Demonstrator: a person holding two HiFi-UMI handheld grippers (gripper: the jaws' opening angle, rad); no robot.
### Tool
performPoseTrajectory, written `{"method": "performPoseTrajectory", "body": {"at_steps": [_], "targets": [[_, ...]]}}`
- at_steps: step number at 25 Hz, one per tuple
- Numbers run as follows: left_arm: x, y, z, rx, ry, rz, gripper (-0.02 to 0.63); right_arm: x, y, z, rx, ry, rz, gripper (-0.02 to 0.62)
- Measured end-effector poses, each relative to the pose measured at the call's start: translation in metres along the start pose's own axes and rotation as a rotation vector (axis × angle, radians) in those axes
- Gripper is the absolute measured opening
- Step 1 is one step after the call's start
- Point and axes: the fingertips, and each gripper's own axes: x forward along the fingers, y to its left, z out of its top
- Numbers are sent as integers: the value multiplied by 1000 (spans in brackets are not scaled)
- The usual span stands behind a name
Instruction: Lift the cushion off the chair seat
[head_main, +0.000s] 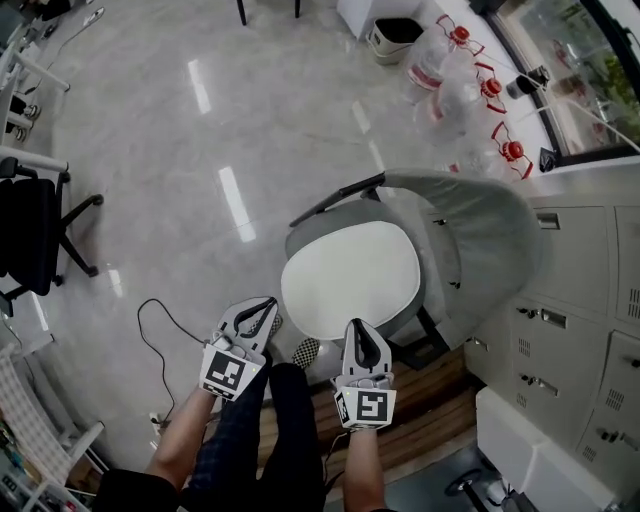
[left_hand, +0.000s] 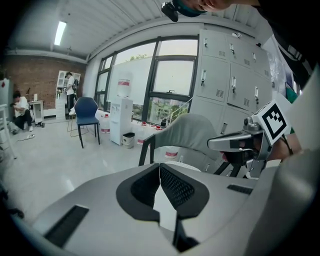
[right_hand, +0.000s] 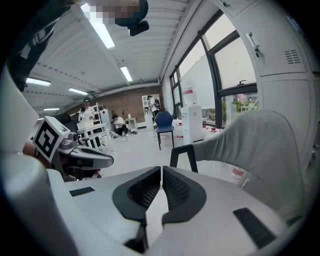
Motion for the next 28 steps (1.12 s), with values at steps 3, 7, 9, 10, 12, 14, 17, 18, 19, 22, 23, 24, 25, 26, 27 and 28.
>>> {"method": "performPoseTrajectory", "body": {"at_steps": [3, 7, 9, 10, 12, 14, 17, 18, 19, 22, 23, 24, 25, 26, 27, 28], "targets": [[15, 9, -20, -18, 15, 13, 18, 15, -4, -21, 6, 18, 4, 35], [38, 19, -47, -26, 16, 11, 18, 34, -13, -47, 8, 37, 3, 35], [49, 23, -61, -16, 30, 10, 18, 42, -16, -61, 14, 46, 0, 35], [54, 24, -69, -18, 45, 9, 18, 47, -17, -67, 17, 51, 1, 34], [64, 27, -84, -25, 59, 5, 18, 55, -19, -80, 16, 61, 3, 35], [72, 28, -95, -35, 54, 2, 18, 63, -18, -91, 7, 73, 8, 34], [81, 30, -110, -55, 76, -1, 18, 73, -17, -105, 1, 88, 18, 34], [84, 30, -114, -61, 81, -1, 18, 75, -17, -110, 3, 95, 20, 35], [86, 30, -119, -67, 84, 0, 18, 77, -17, -115, 6, 102, 21, 35], [92, 33, -131, -87, 92, -1, 17, 81, -16, -127, 7, 118, 28, 35], [93, 33, -135, -99, 93, -6, 18, 82, -16, -129, 9, 122, 30, 35], [95, 34, -139, -118, 92, -15, 18, 83, -15, -131, 16, 125, 31, 35], [98, 33, -143, -142, 87, -28, 18, 83, -16, -133, 25, 126, 31, 34], [101, 32, -147, -164, 87, -43, 18, 84, -16, -135, 35, 124, 31, 34], [104, 32, -152, -180, 97, -54, 18, 85, -17, -137, 39, 125, 31, 35], [107, 31, -158, -190, 112, -58, 18, 86, -19, -139, 38, 128, 30, 35]]}}
